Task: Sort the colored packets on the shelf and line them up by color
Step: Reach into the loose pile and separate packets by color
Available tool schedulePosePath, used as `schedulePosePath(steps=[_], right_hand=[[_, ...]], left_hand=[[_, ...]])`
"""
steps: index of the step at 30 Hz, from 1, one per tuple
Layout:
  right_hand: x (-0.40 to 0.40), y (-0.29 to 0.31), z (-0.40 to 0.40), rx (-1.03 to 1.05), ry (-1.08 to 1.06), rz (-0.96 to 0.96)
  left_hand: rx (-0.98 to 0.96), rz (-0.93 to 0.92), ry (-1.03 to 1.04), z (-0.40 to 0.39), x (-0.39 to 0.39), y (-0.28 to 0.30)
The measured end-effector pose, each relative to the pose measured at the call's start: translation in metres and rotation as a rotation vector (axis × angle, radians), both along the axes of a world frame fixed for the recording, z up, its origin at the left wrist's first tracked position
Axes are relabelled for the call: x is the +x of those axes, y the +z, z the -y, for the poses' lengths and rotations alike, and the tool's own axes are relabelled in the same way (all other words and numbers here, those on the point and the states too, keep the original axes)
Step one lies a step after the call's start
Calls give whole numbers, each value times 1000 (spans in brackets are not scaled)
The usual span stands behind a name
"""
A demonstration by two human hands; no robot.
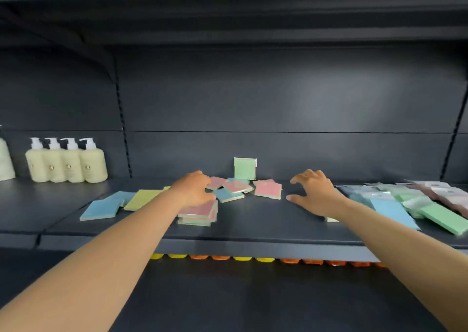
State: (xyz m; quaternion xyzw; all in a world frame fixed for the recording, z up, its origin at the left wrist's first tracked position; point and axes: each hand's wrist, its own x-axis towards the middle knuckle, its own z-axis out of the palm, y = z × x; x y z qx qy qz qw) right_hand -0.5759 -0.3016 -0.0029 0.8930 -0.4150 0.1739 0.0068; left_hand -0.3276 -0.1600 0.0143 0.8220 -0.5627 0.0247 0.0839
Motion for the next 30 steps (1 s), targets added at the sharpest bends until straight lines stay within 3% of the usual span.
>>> schedulePosePath(steps=[9,18,30], right_hand=[[104,-17,-37,197,-48,112],[147,-18,-5,380,-141,200],[213,-33,101,512,-201,-114]], left_hand=[[-61,-206,-44,-7,109,-14],[-83,-403,-45,67,149,-31],[187,-350,25,194,174,-47]])
